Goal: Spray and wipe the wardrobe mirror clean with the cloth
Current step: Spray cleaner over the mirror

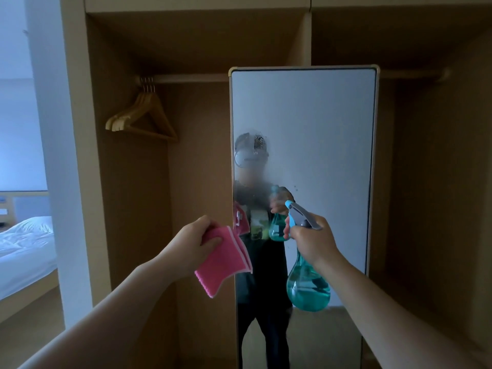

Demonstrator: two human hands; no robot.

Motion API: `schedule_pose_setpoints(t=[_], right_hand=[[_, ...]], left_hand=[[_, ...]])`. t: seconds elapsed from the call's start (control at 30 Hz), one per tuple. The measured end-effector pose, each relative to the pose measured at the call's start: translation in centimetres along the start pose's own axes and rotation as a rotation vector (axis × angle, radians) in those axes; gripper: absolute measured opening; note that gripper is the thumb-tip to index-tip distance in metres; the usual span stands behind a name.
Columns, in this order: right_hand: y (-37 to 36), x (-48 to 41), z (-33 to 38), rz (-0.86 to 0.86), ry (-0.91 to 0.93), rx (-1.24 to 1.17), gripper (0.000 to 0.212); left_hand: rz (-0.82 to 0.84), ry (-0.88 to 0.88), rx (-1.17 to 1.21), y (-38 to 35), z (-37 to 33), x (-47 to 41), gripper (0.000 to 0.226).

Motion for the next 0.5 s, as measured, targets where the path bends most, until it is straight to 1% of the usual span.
schedule_pose_setpoints(t=[0.2,0.33,0.5], right_hand=[[0.8,0.6,-0.9,-0.01,-0.059,0.048,0.021],[1.7,0.7,-1.1,-0.025,-0.046,0.036,0.031],[3.3,0.6,-1.2,-0.024,-0.038,0.075,0.019]], left_hand=[[-0.014,-0.006,0.003,-0.3,-0.4,-0.2,0.006],[-0.01,-0.01,-0.004,-0.6,-0.8,-0.2,0.006],[-0.014,-0.034,0.0,-0.9,-1.5,-0.3,0.006]])
Point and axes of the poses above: each hand's wrist, its own x-axis away from the middle knuckle, its own y-axis out of the back of the hand, z = x × y, the point moved 1 cm from there along -x, towards the middle knuckle, and after that the axes turned 14 degrees about y, right-handed, at the moved point
